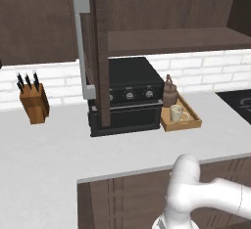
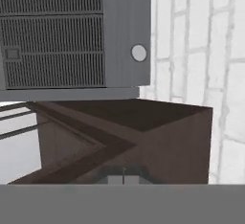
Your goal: Pick the kettle from the counter and place it on the tray. Then pick the mug from the cabinet and place it on the tray. Then close the cabinet doors.
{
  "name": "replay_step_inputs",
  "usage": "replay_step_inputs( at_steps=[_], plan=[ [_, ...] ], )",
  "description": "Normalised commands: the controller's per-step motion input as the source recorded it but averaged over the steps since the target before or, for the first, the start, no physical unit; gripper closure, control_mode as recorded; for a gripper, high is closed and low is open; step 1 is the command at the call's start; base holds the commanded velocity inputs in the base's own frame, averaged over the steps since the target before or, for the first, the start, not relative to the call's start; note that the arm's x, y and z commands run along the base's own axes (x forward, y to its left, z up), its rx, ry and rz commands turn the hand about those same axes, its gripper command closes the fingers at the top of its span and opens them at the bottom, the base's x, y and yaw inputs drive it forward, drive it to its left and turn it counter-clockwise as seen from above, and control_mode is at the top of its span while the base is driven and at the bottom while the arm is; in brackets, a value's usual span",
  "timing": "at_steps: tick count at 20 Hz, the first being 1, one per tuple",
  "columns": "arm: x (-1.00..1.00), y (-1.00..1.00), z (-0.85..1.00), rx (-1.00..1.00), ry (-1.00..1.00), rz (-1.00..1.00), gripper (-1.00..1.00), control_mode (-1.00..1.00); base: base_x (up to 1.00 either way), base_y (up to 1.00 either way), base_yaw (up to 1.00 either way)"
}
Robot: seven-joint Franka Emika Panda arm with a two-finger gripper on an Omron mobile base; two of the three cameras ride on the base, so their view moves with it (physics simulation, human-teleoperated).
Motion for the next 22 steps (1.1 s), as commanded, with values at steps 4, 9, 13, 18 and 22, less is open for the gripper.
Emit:
replay_step_inputs(
  at_steps=[4, 9, 13, 18, 22],
  plan=[
    [0.00, -0.44, 0.00, 0.11, 0.00, -0.01, 1.00, -1.00, 0.00, 0.00, 0.00],
    [0.00, -0.63, 0.07, 0.18, -0.03, 0.00, 1.00, -1.00, 0.00, 0.00, 0.00],
    [0.00, -0.56, 0.06, 0.17, -0.02, 0.00, 1.00, -1.00, 0.00, 0.00, 0.00],
    [0.00, -0.11, 0.33, 0.06, -0.11, 0.00, 1.00, -1.00, 0.00, 0.00, 0.00],
    [0.00, 0.01, 0.67, 0.00, -0.05, 0.00, 1.00, -1.00, 0.00, 0.00, 0.00]
  ],
)
